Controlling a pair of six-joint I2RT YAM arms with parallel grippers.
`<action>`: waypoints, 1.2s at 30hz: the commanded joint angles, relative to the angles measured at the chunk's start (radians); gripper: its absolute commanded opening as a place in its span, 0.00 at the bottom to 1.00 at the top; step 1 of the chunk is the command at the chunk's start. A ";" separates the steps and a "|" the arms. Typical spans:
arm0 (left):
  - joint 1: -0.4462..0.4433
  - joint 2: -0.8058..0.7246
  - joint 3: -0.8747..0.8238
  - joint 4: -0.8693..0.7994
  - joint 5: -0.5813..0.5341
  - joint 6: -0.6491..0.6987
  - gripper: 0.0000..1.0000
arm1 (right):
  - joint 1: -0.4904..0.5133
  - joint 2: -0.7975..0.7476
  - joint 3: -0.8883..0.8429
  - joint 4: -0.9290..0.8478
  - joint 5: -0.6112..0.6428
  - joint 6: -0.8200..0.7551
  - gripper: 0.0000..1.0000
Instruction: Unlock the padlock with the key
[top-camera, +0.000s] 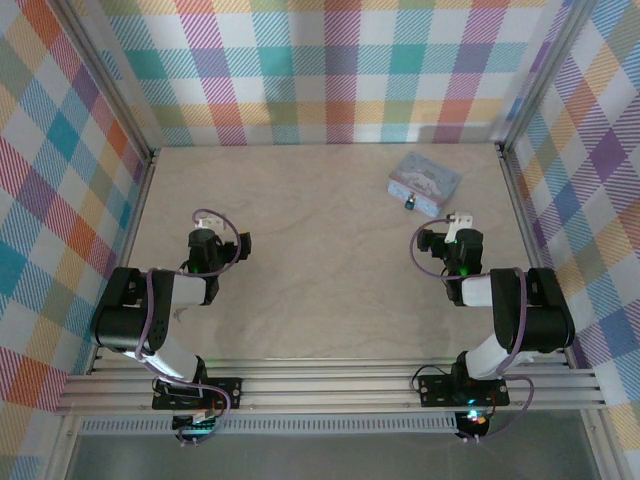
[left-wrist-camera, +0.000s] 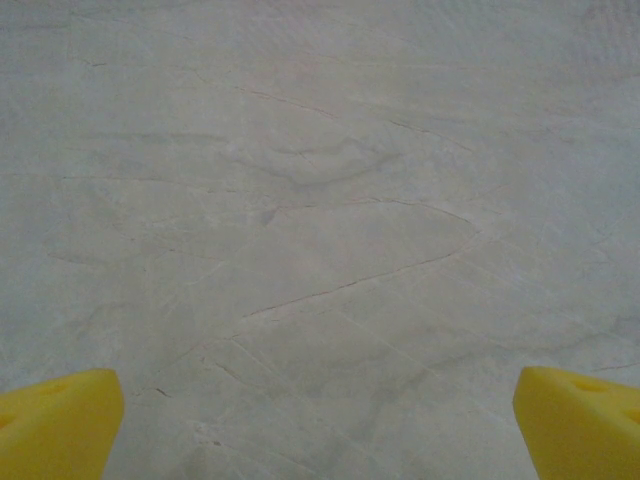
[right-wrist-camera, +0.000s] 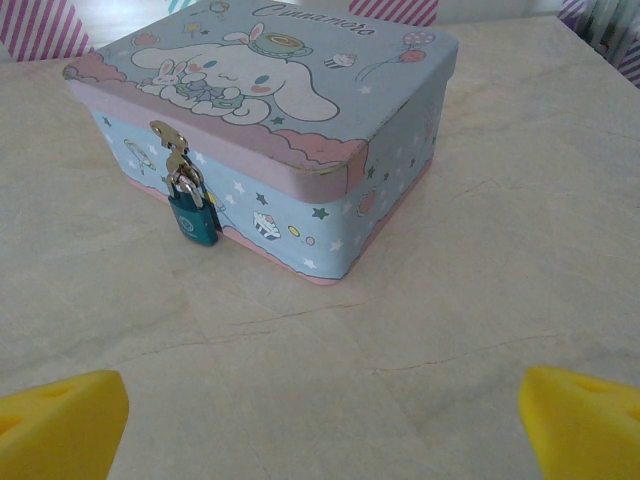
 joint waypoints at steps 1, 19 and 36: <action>0.014 -0.026 -0.008 0.004 -0.010 -0.010 1.00 | 0.004 -0.026 -0.008 0.007 0.010 0.012 1.00; 0.015 -0.150 0.189 -0.417 0.025 -0.020 1.00 | 0.005 -0.213 0.246 -0.575 0.008 0.060 1.00; -0.195 -0.051 0.489 -0.803 0.316 -0.415 0.74 | 0.121 0.470 1.411 -1.493 0.062 0.124 0.90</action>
